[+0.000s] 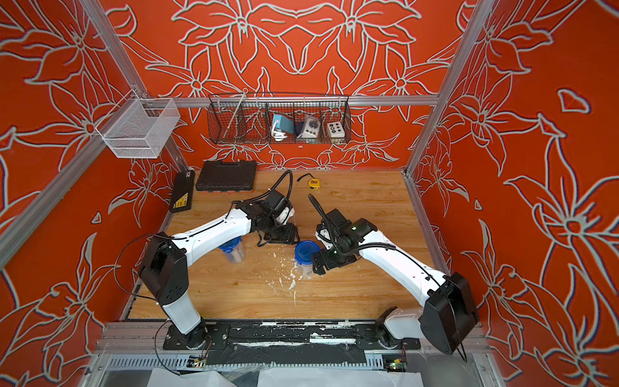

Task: Pack away toiletry kits
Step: Close the fastener on the container.

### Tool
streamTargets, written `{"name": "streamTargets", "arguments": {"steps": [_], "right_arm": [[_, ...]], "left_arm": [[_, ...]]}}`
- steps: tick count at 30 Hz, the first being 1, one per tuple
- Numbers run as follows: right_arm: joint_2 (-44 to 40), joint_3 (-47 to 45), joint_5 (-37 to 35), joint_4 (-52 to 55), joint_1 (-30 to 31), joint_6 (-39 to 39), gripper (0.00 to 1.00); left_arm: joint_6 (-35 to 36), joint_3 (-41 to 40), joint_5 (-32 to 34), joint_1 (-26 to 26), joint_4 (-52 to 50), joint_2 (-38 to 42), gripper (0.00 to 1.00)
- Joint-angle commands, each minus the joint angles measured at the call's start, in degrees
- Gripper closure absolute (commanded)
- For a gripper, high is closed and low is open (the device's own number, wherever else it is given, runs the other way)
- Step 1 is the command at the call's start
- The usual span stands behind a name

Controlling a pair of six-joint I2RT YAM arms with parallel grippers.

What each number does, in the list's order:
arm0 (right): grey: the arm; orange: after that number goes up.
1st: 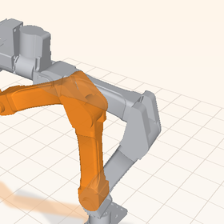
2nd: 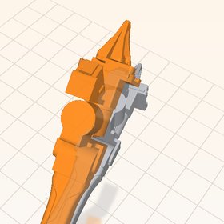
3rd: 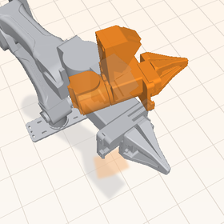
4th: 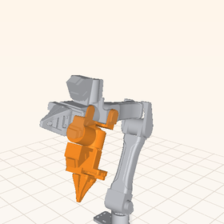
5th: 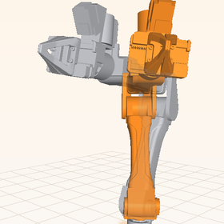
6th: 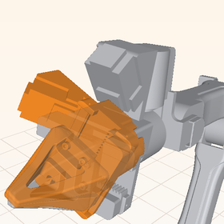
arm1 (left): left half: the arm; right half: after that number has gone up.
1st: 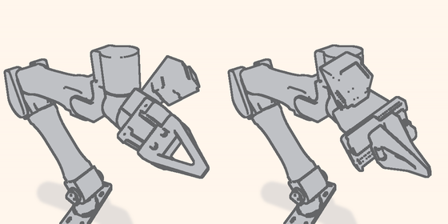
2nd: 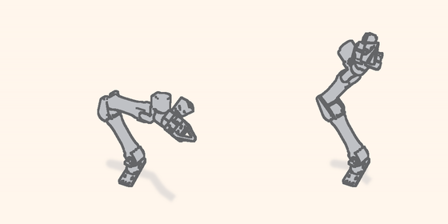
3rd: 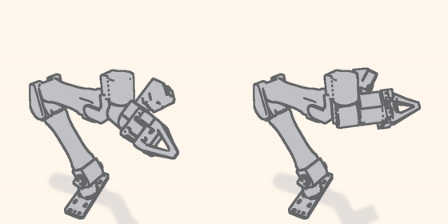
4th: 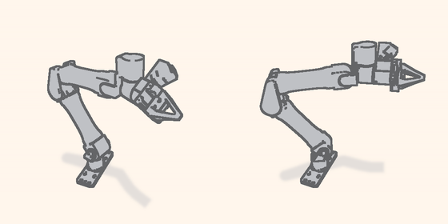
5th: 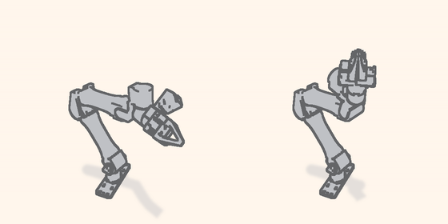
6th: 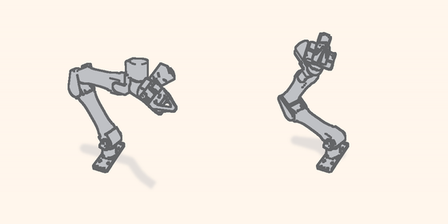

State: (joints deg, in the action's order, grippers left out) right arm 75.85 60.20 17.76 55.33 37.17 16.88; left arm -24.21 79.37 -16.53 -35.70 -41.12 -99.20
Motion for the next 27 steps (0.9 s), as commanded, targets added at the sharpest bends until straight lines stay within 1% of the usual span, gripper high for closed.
{"name": "streamTargets", "arguments": {"steps": [1, 9, 14, 17, 19, 21, 22, 24, 27], "right_arm": [[-1.12, -0.40, -1.67, 0.81, -1.67, 0.90, 0.03], [-2.23, -0.61, -2.01, 2.56, -4.00, 0.87, 0.03], [-5.71, -1.38, -2.14, 4.88, -4.80, 1.72, 0.03], [-7.75, 0.00, -0.20, 8.02, -5.13, 1.84, 0.05], [-10.27, 0.35, 0.26, 8.77, -5.17, 2.76, 0.10], [-11.74, 0.53, -0.49, 10.10, -5.15, 3.48, 0.18], [-11.65, 0.29, -0.55, 10.44, -5.21, 3.67, 0.20], [-10.74, -0.55, 0.06, 9.65, -5.58, 4.18, 0.24], [-8.42, -0.35, 1.97, 7.12, -6.44, 4.48, 0.27]], "left_arm": [[0.06, -1.51, -0.77, -0.29, -1.54, 2.57, 0.38], [-0.76, -5.69, -2.29, -0.31, -1.20, 6.15, 0.40], [-0.79, -5.81, -1.24, -0.24, -2.61, 7.88, 0.40], [-0.07, -3.93, -0.43, 0.64, -4.95, 9.08, 0.40], [-0.69, -2.81, -2.27, 1.83, -5.10, 10.36, 0.41], [-1.97, -2.20, -4.88, 2.39, -4.19, 11.67, 0.43], [-2.71, -2.27, -6.63, 2.39, -3.26, 12.06, 0.42], [-5.28, -3.86, -12.26, 2.31, 0.56, 13.09, 0.43], [-6.70, -5.24, -15.55, 2.06, 3.30, 13.86, 0.42]]}}
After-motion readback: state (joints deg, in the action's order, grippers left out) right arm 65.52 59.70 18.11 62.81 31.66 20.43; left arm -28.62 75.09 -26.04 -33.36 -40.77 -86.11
